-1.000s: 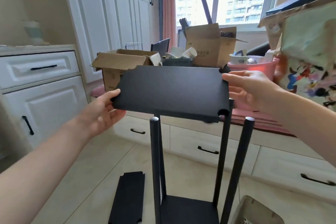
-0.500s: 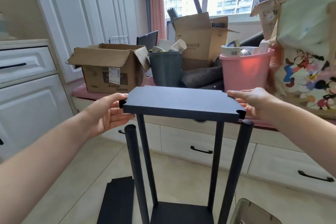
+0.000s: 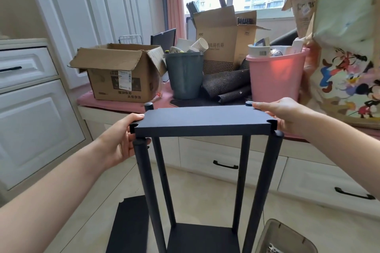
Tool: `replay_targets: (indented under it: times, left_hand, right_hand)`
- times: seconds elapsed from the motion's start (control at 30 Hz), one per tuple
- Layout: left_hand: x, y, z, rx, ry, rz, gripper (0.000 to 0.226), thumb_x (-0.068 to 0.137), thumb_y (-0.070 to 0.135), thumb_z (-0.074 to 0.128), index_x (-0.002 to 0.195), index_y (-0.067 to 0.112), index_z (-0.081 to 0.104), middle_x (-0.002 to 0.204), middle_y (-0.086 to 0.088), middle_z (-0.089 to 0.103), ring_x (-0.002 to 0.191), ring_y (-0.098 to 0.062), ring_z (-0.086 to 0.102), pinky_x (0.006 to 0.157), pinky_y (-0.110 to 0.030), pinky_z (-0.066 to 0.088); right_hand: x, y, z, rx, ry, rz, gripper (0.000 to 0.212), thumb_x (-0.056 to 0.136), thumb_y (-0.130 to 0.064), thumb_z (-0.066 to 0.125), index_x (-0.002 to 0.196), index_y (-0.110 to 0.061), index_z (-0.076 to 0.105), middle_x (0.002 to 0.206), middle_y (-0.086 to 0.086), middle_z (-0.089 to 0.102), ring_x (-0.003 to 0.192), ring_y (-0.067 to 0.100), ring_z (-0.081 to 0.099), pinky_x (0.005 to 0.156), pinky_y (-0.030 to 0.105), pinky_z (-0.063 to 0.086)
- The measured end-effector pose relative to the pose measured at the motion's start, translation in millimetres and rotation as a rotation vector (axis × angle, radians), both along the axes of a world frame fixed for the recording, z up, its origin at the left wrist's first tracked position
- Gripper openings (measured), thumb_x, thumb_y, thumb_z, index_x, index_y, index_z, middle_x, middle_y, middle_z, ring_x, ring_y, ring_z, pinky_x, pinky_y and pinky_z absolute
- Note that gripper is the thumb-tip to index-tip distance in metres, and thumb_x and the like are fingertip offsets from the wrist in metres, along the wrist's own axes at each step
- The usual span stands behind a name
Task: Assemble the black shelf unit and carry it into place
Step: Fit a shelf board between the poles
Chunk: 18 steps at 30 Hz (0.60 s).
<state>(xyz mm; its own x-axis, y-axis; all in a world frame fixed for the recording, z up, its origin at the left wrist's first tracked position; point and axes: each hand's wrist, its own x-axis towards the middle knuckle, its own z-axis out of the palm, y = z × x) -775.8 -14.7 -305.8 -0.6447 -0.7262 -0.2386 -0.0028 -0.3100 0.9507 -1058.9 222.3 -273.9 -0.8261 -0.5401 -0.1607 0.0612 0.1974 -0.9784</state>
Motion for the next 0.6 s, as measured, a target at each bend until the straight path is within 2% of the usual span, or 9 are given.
replay_targets:
  times: [0.1,0.23,0.33,0.37,0.43,0.53,0.6]
  left_hand:
    - [-5,1,-1,0.039,0.005,0.021,0.031,0.091,0.035,0.068,0.108,0.009,0.061,0.071,-0.008,0.074,0.053,-0.019,0.069,0.045,-0.022,0.056]
    - [-12,2,-7,0.033,-0.021,0.049,0.024,0.095,0.033,0.064,0.095,0.009,0.062,0.055,-0.002,0.066,0.040,-0.015,0.061,0.039,-0.019,0.048]
    - [-14,2,-14,0.032,-0.008,0.058,0.022,0.096,0.033,0.063,0.091,0.012,0.064,0.055,0.001,0.065,0.039,-0.013,0.059,0.037,-0.019,0.046]
    - [-15,1,-16,0.037,-0.006,0.058,0.022,0.097,0.034,0.062,0.091,0.012,0.064,0.056,0.000,0.064,0.039,-0.014,0.059,0.037,-0.019,0.045]
    - [-16,1,-21,0.046,-0.003,0.052,0.024,0.098,0.034,0.060,0.090,0.011,0.063,0.055,-0.001,0.061,0.038,-0.015,0.056,0.037,-0.018,0.044]
    - [-17,-1,-27,0.073,0.018,0.046,0.025,0.099,0.033,0.057,0.090,0.010,0.063,0.055,-0.002,0.061,0.039,-0.016,0.055,0.038,-0.018,0.045]
    - [-17,-2,-30,0.058,0.021,0.055,0.024,0.100,0.034,0.057,0.093,0.012,0.065,0.058,-0.002,0.064,0.042,-0.015,0.059,0.040,-0.021,0.048]
  right_hand:
    - [-1,-2,0,-0.037,-0.042,-0.012,0.028,0.088,-0.013,0.072,0.107,0.005,0.063,0.077,0.014,0.065,0.041,0.014,0.064,0.034,0.022,0.046]
    - [1,-8,2,-0.101,-0.116,-0.018,0.028,0.090,-0.004,0.065,0.117,0.003,0.058,0.082,0.018,0.065,0.043,0.018,0.066,0.035,0.025,0.049]
    - [3,-5,2,-0.130,-0.159,0.071,0.039,0.090,-0.005,0.064,0.128,-0.002,0.058,0.109,0.016,0.068,0.063,0.018,0.070,0.040,0.023,0.050]
    - [5,-3,2,-0.122,-0.162,0.115,0.040,0.090,-0.008,0.063,0.130,-0.005,0.058,0.113,0.013,0.067,0.064,0.017,0.069,0.039,0.021,0.049]
    - [10,0,-2,-0.125,-0.172,0.182,0.040,0.090,-0.012,0.063,0.129,-0.006,0.058,0.102,0.007,0.067,0.055,0.012,0.067,0.039,0.019,0.047]
    - [16,1,-13,-0.157,-0.184,0.160,0.034,0.089,-0.015,0.065,0.122,-0.005,0.061,0.085,0.001,0.070,0.055,0.010,0.066,0.045,0.022,0.052]
    - [21,0,-22,-0.096,-0.166,0.096,0.028,0.088,-0.016,0.066,0.114,-0.008,0.061,0.088,0.009,0.063,0.057,0.017,0.061,0.043,0.022,0.050]
